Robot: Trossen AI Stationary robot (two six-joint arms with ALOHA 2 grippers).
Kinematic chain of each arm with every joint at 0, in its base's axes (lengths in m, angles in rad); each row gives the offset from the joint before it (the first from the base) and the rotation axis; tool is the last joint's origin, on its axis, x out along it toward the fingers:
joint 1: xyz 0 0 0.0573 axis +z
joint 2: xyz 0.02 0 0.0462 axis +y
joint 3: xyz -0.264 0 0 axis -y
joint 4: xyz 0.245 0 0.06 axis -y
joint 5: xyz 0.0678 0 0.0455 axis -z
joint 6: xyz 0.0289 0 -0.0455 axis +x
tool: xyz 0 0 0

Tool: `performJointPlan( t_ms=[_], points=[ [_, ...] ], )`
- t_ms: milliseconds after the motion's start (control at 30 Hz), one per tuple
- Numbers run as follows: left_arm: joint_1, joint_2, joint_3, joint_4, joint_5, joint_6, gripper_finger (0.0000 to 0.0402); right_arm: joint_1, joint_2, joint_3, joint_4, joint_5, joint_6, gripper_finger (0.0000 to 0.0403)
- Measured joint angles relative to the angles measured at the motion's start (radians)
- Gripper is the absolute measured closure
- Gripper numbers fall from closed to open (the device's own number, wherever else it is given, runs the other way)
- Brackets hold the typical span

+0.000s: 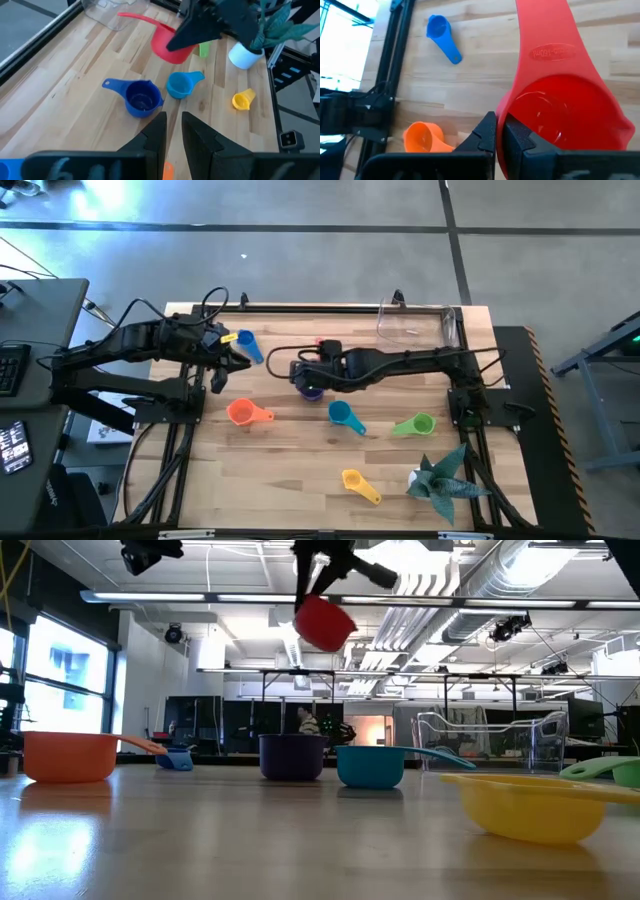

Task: Nest measuring cups in basket
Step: Stack the red measuring cup on top of the purple measuring cup

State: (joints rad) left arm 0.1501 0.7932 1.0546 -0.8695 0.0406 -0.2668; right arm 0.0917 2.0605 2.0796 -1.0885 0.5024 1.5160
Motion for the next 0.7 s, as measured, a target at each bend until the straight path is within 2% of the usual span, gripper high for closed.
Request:
performJointPlan(
  t_ms=[467, 700],
  points=[
    [0.0, 0.0, 0.0, -0.011, 0.0, 0.01, 0.0353, -0.053, 0.143, 0.0, 0.132, -0.043, 0.021, 0.04],
    [0.0, 0.0, 0.0, -0.011, 0.0, 0.01, 0.0353, -0.055, 0.178, -0.001, 0.12, -0.054, 0.058, 0.04]
  ],
)
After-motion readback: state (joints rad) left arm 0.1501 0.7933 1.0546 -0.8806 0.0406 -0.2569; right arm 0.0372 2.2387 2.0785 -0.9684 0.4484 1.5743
